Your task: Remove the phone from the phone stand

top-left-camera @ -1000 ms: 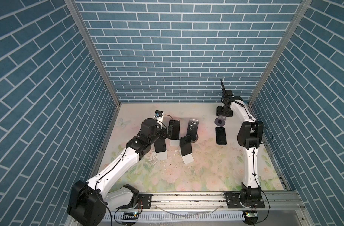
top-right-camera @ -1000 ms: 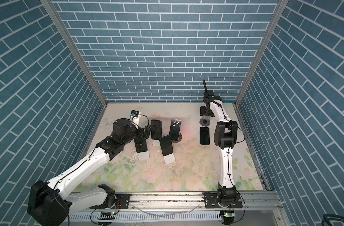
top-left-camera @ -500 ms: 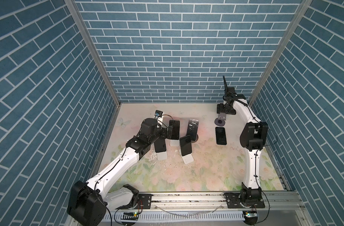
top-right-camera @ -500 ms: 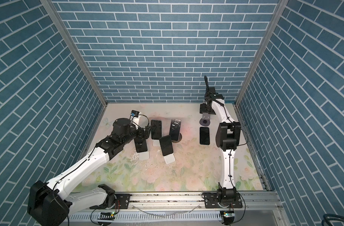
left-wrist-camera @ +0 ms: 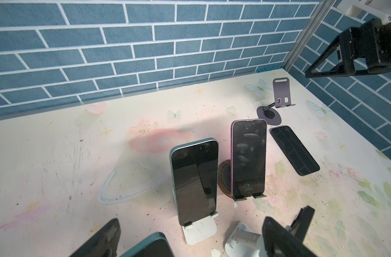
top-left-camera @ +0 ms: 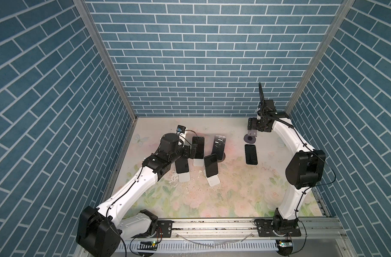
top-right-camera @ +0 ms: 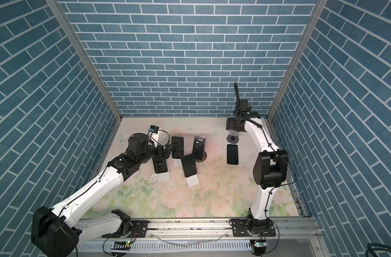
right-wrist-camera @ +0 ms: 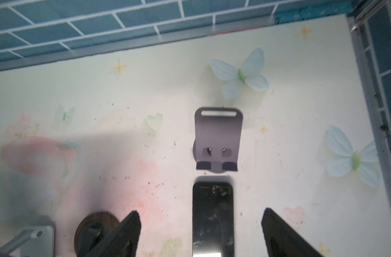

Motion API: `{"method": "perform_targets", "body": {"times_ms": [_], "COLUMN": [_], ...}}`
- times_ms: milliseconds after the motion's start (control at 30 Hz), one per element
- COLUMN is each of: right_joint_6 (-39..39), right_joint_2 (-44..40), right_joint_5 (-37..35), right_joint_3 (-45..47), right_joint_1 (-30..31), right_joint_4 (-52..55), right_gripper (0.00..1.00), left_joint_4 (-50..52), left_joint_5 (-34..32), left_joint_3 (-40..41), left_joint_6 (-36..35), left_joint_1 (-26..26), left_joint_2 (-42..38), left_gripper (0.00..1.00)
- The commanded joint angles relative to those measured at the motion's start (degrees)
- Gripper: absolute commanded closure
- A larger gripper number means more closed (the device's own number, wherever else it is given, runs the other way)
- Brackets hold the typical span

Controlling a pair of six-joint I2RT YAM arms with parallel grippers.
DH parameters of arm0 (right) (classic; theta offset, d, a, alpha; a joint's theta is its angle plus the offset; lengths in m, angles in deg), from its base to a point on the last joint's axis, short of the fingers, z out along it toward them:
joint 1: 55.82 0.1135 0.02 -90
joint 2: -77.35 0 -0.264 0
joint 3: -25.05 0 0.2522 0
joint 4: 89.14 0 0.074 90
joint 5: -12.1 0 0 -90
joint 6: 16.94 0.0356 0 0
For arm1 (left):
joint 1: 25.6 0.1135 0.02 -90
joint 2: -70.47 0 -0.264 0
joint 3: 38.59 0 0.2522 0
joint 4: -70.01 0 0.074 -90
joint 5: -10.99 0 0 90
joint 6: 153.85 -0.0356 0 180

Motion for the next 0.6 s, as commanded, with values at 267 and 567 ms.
{"method": "perform_targets", "body": {"times_ms": [267,567], "right_joint_6": [1.65,-1.36], "right_joint_2": [-13.54,-24.65], "right_joint_5": [3.83,6.24], "right_joint_3": [20.15,35.24], "right_joint_1": [6.09,13.87], "right_joint_4": [-12.95,-21.86], "right_gripper": [0.14,0.14], "left_joint_4": [6.09,7.82], "left_joint_5": [-1.45,3.38], "left_joint_3": [-1.73,-1.41], "left_joint_6": [1.42,1.51], "left_joint_1": [-3.72,-4.25], "left_joint_2": [-2.79,-3.77], "left_gripper": [0.0,0.0]}}
